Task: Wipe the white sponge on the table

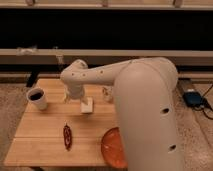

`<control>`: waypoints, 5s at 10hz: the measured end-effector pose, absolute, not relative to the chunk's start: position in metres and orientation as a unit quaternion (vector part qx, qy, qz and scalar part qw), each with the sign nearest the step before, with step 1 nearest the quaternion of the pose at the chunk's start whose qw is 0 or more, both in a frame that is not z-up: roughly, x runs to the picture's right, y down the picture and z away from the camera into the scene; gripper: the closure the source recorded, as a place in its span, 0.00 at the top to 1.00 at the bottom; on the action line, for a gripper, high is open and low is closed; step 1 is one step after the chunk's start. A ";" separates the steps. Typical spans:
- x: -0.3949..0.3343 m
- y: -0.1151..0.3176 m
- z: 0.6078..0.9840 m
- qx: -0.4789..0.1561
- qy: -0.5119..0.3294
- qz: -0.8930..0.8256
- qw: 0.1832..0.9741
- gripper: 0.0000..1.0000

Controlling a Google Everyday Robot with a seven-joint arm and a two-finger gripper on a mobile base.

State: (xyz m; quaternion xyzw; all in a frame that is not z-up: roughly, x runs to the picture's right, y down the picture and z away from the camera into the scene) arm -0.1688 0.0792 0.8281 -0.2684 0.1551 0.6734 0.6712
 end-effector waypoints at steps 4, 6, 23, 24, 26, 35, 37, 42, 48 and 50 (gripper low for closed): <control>-0.155 0.085 0.850 -0.256 0.189 0.660 0.681 0.80; -0.153 0.096 0.862 -0.267 0.200 0.658 0.675 0.80; -0.126 0.109 0.905 -0.296 0.236 0.644 0.664 0.00; -0.131 0.106 0.905 -0.297 0.231 0.643 0.667 0.00; -0.148 0.100 0.905 -0.305 0.217 0.635 0.675 0.00; -0.230 0.106 0.887 -0.386 0.204 0.561 0.703 0.00; -0.241 0.113 0.876 -0.402 0.211 0.547 0.703 0.00; -0.240 0.132 0.856 -0.415 0.241 0.538 0.693 0.00; -0.208 0.158 0.833 -0.423 0.321 0.539 0.654 0.00; -0.191 0.167 0.827 -0.419 0.355 0.542 0.636 0.00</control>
